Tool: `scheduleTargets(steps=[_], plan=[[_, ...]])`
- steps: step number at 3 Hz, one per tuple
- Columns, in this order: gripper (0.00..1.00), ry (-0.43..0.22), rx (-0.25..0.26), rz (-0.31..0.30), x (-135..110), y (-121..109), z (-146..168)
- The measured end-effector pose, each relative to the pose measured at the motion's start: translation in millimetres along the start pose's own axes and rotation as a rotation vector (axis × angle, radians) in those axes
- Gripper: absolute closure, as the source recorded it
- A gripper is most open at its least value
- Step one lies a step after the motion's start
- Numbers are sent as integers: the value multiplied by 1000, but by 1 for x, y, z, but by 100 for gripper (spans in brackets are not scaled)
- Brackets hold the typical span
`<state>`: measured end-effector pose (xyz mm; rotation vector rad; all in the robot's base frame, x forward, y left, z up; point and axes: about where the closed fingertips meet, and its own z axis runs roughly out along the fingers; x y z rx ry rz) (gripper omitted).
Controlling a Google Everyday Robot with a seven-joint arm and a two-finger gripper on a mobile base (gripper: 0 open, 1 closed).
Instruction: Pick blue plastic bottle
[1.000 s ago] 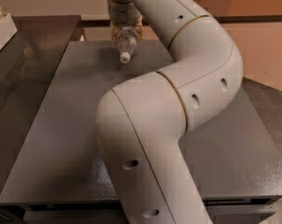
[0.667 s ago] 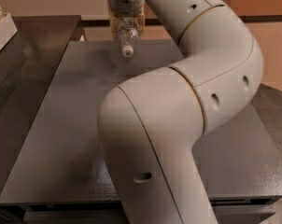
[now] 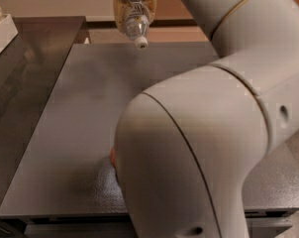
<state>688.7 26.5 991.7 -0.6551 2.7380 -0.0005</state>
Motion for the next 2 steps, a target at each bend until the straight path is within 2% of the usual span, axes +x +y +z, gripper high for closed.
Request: scheduleTargets(steps=[1, 2], plan=[[100, -27, 9, -72, 5, 1, -22], [100, -54, -4, -132, 9, -1, -33]])
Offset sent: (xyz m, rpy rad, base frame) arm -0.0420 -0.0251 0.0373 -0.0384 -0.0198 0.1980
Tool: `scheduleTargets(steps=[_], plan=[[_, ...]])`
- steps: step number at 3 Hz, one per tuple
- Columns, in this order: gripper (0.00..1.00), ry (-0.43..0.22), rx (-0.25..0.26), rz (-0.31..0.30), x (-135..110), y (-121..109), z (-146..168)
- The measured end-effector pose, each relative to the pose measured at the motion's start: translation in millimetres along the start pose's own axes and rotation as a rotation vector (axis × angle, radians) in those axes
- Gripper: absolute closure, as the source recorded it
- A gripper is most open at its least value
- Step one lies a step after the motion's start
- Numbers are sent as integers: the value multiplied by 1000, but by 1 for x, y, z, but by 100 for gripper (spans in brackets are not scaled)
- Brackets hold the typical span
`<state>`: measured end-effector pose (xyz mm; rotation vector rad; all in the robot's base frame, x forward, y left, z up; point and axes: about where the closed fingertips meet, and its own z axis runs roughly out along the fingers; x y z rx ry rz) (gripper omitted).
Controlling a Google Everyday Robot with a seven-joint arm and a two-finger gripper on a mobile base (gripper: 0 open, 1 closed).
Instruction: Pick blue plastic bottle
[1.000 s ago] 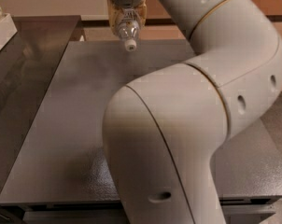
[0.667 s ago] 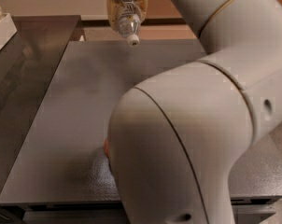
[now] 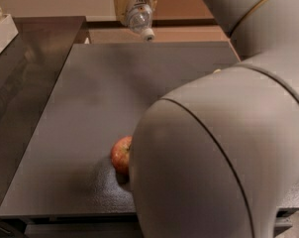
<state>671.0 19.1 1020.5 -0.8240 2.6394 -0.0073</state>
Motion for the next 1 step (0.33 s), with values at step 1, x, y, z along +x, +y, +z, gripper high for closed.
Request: scheduleTargets(steps=[1], plan=[[100, -22, 2, 0, -7, 0, 2]])
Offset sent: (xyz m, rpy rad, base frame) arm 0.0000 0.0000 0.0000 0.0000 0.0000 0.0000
